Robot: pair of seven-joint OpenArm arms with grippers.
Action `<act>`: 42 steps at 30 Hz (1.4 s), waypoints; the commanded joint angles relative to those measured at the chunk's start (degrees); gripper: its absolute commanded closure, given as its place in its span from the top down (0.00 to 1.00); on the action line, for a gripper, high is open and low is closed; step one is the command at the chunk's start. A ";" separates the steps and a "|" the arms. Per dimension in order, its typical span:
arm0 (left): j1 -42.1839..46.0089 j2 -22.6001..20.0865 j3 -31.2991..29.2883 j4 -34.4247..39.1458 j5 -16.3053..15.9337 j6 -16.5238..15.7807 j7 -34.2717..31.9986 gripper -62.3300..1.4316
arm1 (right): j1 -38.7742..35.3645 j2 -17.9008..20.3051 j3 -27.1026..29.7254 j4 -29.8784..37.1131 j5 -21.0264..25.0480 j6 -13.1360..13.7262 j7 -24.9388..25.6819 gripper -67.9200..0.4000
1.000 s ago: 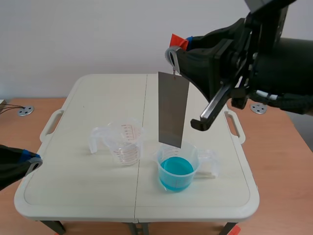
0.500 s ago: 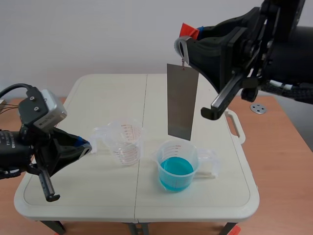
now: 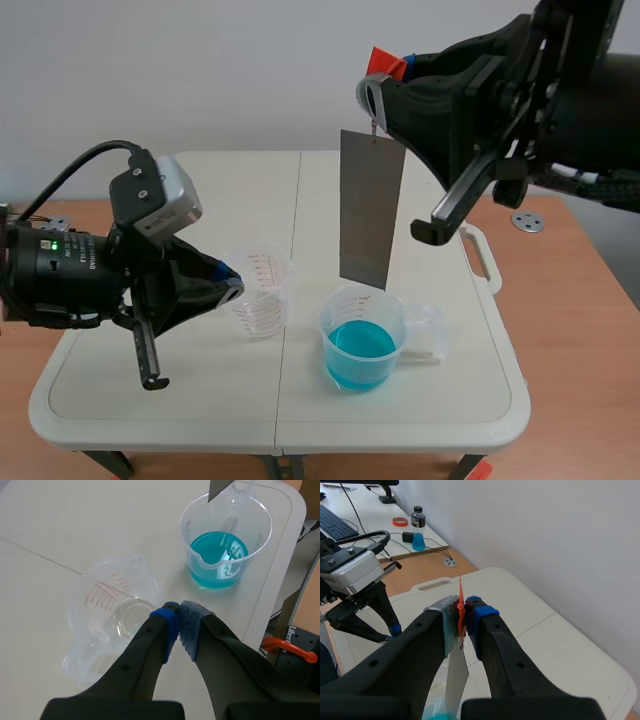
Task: Hold the metal plate by the orange handle, dip it into the blue solution, take it out and point at it, then put the plate back in the beaker on the left.
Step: 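Raise the plate and point at it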
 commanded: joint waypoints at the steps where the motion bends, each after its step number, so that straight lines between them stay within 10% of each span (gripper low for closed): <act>1: -0.85 1.27 0.46 0.00 -0.61 -0.48 -0.22 0.05 | 0.24 0.28 0.17 1.18 0.63 0.31 1.05 0.03; 42: -10.38 10.01 4.11 -9.31 0.70 -2.56 1.49 0.05 | 0.24 0.28 0.17 1.18 0.66 0.31 1.09 0.03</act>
